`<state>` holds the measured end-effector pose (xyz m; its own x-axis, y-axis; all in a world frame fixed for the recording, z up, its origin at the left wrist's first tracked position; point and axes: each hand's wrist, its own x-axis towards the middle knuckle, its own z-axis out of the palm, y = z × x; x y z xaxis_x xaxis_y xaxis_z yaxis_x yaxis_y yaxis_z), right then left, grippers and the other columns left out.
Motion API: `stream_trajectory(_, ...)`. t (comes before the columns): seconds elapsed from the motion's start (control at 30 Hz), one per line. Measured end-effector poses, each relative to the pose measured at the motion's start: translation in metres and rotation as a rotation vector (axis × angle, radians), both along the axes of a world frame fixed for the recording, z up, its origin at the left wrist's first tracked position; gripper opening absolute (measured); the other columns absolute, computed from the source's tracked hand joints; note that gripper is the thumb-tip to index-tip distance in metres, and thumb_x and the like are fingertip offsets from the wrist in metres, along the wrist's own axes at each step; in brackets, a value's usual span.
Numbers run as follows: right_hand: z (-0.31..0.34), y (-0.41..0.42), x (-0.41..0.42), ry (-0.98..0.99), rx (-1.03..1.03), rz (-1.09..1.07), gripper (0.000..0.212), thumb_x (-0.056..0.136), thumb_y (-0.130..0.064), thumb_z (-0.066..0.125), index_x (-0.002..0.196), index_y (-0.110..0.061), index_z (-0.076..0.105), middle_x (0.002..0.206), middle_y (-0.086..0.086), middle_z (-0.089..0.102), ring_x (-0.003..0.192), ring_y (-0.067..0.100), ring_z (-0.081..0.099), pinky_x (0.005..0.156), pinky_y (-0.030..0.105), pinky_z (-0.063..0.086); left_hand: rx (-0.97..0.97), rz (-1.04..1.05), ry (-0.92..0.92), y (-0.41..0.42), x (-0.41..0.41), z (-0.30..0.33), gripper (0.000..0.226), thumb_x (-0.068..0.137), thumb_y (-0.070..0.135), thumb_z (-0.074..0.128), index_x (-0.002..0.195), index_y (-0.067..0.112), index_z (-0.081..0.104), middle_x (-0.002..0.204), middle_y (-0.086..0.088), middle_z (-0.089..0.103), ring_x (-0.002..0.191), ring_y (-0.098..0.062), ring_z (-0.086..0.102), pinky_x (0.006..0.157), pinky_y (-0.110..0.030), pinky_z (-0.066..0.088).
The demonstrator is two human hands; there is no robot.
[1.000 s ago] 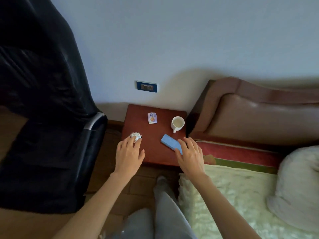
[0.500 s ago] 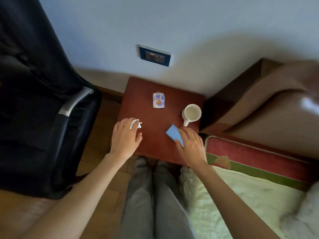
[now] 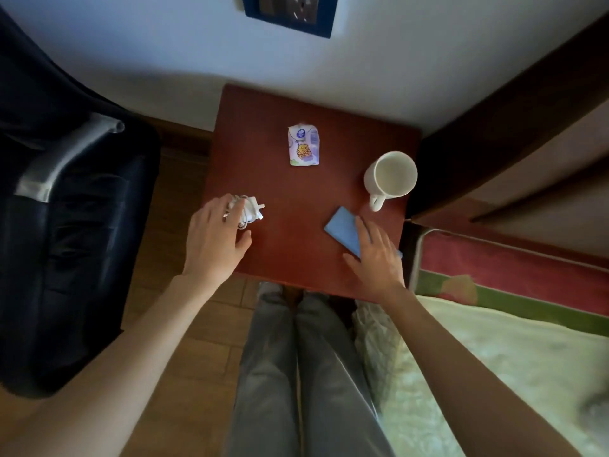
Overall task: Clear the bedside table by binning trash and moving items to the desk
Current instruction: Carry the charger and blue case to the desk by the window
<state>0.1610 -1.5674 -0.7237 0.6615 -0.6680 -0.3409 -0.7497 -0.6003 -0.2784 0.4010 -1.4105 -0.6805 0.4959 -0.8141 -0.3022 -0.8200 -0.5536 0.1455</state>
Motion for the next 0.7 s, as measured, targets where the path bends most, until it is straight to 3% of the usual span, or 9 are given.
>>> stream_trajectory(0.27, -0.013, -0.009, -0.007, -0.062, -0.054, -0.067, 0.072, 0.057, -0.021, 0.084, 0.12, -0.001, 0.055, 0.106, 0.016, 0.062, 0.089, 0.036, 0.06, 0.074, 0.045, 0.053, -0.03, 0.049, 0.05, 0.0, -0.002, -0.019, 0.066, 0.083, 0.032, 0.067, 0.138, 0.009, 0.039, 0.138, -0.018, 0.047, 0.127, -0.035, 0.045, 0.101, -0.048, 0.042)
stream_trajectory(0.53, 0.001, 0.0, 0.006, -0.195, -0.058, -0.05, 0.071, 0.061, -0.027, 0.08, 0.123, -0.004, 0.054, 0.108, 0.013, 0.061, 0.092, 0.033, 0.058, 0.076, 0.043, 0.051, -0.009, 0.076, 0.111, -0.016, 0.003, -0.031, 0.077, 0.079, 0.035, 0.072, 0.142, 0.01, 0.035, 0.145, -0.018, 0.04, 0.132, -0.034, 0.04, 0.104, -0.046, 0.039)
stream_trajectory(0.7, 0.003, 0.004, 0.013, -0.234, -0.048, -0.034, 0.072, 0.06, -0.028, 0.081, 0.123, -0.004, 0.054, 0.107, 0.012, 0.062, 0.091, 0.032, 0.059, 0.074, 0.041, 0.052, -0.092, 0.138, 0.184, -0.017, 0.009, -0.043, 0.072, 0.076, 0.023, 0.077, 0.138, 0.009, 0.042, 0.139, -0.013, 0.045, 0.125, -0.031, 0.045, 0.095, -0.039, 0.046)
